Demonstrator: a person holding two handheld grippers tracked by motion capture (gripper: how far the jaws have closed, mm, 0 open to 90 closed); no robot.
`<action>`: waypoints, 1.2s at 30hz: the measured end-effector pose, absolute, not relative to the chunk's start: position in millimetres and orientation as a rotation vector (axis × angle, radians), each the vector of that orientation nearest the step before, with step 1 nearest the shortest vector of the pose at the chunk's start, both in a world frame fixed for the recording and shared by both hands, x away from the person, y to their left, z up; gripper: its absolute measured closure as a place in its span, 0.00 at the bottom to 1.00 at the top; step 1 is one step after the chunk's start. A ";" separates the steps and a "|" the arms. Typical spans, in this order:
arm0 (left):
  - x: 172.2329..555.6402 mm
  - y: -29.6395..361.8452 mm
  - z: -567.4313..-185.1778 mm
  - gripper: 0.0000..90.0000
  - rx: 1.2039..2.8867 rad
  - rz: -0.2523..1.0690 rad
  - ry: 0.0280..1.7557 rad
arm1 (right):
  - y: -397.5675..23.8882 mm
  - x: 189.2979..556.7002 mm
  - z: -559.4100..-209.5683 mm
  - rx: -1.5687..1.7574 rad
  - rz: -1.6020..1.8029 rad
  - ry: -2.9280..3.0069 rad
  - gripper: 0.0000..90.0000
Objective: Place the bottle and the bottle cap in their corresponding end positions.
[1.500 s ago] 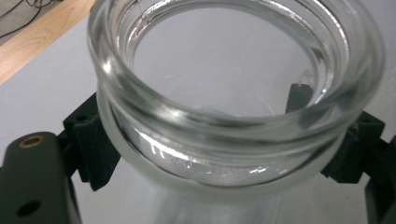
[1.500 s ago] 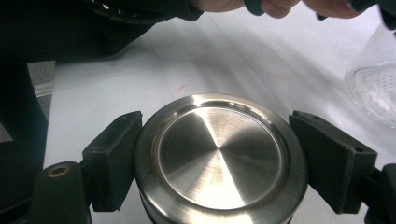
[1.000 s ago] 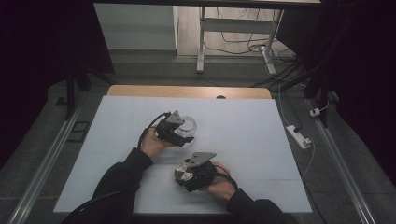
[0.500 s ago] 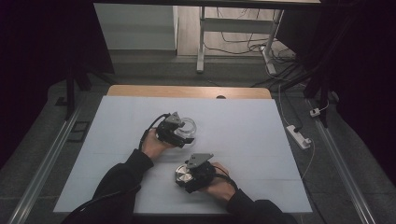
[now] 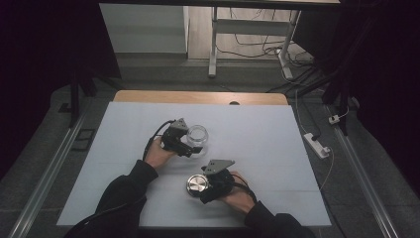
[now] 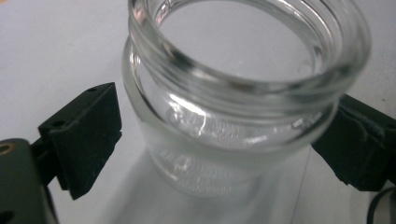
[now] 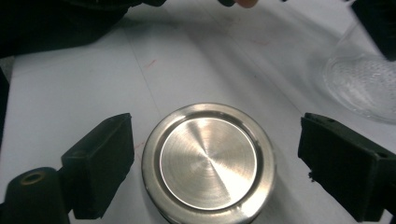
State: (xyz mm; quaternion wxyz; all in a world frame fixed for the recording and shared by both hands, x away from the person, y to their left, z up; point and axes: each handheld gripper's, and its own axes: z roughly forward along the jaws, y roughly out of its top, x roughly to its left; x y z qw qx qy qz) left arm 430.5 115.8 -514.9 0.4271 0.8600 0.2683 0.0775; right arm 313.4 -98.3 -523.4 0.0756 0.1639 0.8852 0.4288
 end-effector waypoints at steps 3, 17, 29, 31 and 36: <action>427.8 121.4 -511.5 0.04 2.130 0.183 0.682 | -101.7 313.1 -518.7 0.509 1.308 2.644 0.10; 400.0 140.4 -497.7 0.01 2.098 0.174 0.685 | -114.2 310.4 -504.4 0.544 1.325 2.608 0.08; 372.4 146.2 -494.2 0.00 2.085 0.137 0.652 | -124.3 308.1 -495.0 0.565 1.313 2.568 0.07; 366.9 146.0 -494.0 0.00 2.094 0.142 0.637 | -126.3 307.7 -494.0 0.567 1.308 2.562 0.06; 353.5 148.5 -493.4 0.00 2.074 0.132 0.626 | -130.8 307.1 -492.7 0.581 1.304 2.562 0.05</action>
